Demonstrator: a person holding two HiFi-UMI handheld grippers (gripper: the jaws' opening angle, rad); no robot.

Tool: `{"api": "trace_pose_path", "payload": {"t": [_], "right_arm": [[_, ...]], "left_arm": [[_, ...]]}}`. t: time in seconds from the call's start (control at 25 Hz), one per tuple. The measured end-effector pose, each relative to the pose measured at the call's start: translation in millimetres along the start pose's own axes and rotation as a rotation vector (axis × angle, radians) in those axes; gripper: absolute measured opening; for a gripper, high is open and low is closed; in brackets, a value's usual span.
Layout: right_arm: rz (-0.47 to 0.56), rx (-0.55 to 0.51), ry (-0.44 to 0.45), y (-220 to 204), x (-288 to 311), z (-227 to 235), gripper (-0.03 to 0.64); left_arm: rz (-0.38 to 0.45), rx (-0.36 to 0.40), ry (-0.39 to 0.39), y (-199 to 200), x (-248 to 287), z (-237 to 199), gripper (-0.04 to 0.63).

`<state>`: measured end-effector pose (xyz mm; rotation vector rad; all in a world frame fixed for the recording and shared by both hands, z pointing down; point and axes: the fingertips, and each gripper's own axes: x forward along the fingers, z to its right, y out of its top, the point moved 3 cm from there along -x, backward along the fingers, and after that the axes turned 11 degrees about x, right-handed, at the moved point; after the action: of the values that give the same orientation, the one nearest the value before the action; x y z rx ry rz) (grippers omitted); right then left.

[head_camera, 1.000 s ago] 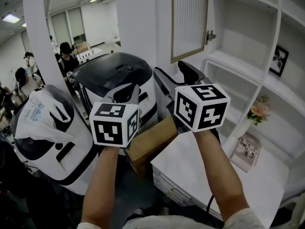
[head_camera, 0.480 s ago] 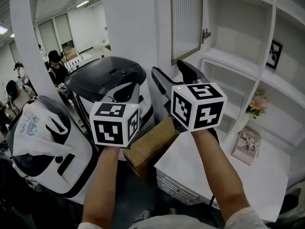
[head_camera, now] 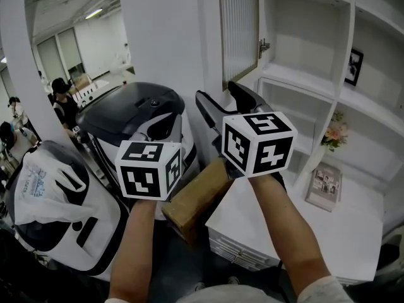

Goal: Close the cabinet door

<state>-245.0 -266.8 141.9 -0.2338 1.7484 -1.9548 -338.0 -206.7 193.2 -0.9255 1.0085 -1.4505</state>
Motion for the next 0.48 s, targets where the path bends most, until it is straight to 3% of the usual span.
{"api": "trace_pose_path", "payload": {"t": [0.48], "right_arm": [[-0.004,0.021,0.022,2.2,-8.2,1.3,0.304]], "left_arm": [[0.032,0.002,-0.07,2.7,8.9,6.0,-0.002]]}}
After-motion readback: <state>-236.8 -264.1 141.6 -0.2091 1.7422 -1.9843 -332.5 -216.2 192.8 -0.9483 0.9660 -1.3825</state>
